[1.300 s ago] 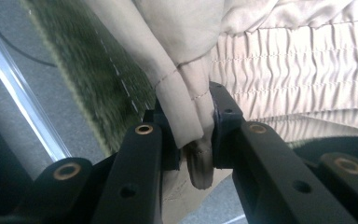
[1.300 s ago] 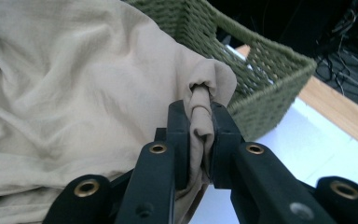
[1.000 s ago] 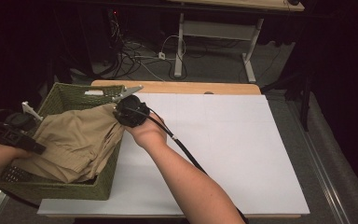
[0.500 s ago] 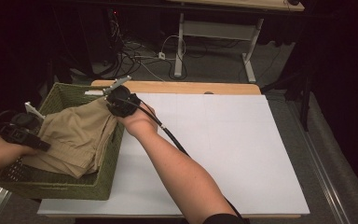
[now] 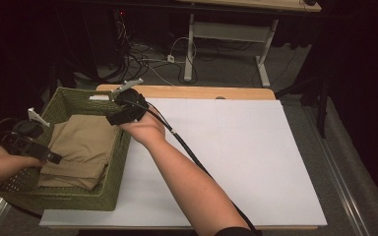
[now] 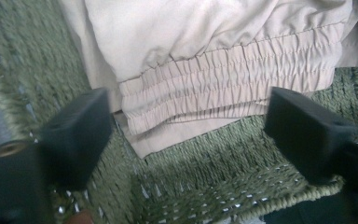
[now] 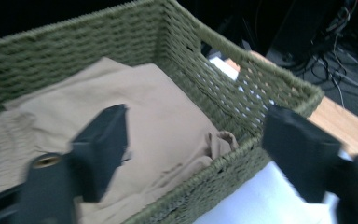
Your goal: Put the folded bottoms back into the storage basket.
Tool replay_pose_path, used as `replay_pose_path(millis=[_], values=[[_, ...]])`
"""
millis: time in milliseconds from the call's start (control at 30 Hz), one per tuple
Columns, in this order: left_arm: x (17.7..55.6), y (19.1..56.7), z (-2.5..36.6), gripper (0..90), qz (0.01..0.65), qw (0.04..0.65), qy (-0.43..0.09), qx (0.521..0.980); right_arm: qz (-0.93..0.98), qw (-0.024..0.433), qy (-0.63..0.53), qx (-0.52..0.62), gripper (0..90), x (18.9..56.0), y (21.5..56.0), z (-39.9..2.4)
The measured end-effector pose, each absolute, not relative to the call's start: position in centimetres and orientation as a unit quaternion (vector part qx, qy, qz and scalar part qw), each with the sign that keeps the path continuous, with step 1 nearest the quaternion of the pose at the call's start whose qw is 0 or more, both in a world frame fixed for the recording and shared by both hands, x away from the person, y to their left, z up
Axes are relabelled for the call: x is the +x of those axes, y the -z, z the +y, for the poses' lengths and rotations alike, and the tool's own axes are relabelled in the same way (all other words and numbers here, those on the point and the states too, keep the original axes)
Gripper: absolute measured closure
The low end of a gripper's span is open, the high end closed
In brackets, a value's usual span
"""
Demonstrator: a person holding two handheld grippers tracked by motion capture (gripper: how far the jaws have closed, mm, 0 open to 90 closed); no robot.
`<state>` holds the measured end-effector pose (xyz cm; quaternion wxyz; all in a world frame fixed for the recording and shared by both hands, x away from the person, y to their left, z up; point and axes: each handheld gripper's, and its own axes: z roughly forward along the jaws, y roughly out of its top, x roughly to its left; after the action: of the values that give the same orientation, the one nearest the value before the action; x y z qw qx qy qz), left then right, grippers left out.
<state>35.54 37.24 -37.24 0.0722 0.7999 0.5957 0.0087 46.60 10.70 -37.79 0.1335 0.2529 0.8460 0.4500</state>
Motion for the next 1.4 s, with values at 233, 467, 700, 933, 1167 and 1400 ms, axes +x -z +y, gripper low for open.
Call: replay_pose_path(millis=[233, 467, 700, 933, 1167, 1400], values=[[34.1, 36.7, 36.0, 0.0, 0.599, 0.047, 0.009, 0.799, 0.836, 0.145, -0.472, 0.241, 0.4, 44.8, 37.2, 8.4], [32.6, 36.7, 35.0, 0.0, 0.602, 0.042, 0.017, 0.797, 0.834, 0.151, -0.469, 0.249, 0.5, 43.3, 38.0, 4.5], [31.7, 36.8, 32.5, 0.0, 0.592, 0.048, 0.024, 0.804, 0.825, 0.164, -0.471, 0.266, 0.4, 42.1, 39.5, -0.1], [32.6, 36.7, 29.1, 0.0, 0.576, 0.051, 0.028, 0.815, 0.816, 0.174, -0.471, 0.286, 0.4, 41.1, 41.5, -5.0], [33.7, 36.3, 25.6, 0.0, 0.558, 0.046, 0.020, 0.828, 0.809, 0.190, -0.465, 0.306, 0.5, 39.7, 43.6, -10.3], [34.5, 35.7, 22.4, 0.0, 0.536, 0.048, 0.014, 0.843, 0.793, 0.205, -0.470, 0.329, 0.5, 37.9, 44.9, -15.3]])
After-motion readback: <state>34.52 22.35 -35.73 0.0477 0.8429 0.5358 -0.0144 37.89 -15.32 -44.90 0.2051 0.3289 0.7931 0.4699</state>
